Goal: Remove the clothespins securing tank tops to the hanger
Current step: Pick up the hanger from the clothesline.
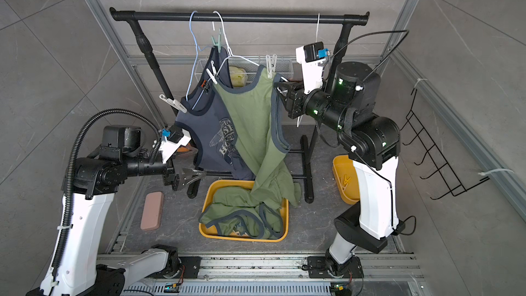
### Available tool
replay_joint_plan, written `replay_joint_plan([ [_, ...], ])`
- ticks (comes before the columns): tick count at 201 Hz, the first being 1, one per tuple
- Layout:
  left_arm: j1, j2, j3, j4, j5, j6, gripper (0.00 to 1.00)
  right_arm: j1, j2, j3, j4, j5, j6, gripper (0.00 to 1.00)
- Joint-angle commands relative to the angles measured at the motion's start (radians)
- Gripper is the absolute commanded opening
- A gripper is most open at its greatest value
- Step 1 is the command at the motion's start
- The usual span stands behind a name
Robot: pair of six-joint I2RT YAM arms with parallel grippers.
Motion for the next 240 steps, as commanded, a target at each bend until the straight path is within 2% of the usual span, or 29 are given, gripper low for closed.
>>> replay_joint_plan([
  [1, -0.004, -0.006, 0.019, 0.015, 0.035, -0.013, 1.0, 0.0, 0.02, 0.023, 0.022, 0.0, 0.011, 0.19],
  [7, -0.003, -0.007, 0.019, 0.015, 0.035, -0.012, 1.0, 0.0, 0.017, 0.019, 0.027, 0.01, 0.012, 0.14],
  [26, -0.003, -0.009, 0.022, 0.009, 0.034, -0.013, 1.0, 0.0, 0.009, -0.006, 0.074, 0.024, 0.012, 0.07],
  [34, -0.003, -0.008, 0.023, 0.006, 0.033, -0.012, 1.0, 0.0, 0.008, -0.012, 0.097, 0.032, 0.012, 0.0],
  [132, -0.006, 0.042, 0.056, -0.004, 0.029, -0.019, 1.0, 0.0, -0.011, -0.049, 0.48, 0.068, 0.091, 0.0],
  [190, -0.008, 0.058, 0.073, -0.003, 0.032, -0.025, 1.0, 0.0, -0.012, -0.038, 0.602, 0.114, 0.12, 0.0],
  [240, -0.007, 0.054, 0.07, -0.004, 0.032, -0.022, 1.0, -0.001, 0.001, 0.032, 0.587, 0.107, 0.127, 0.0],
])
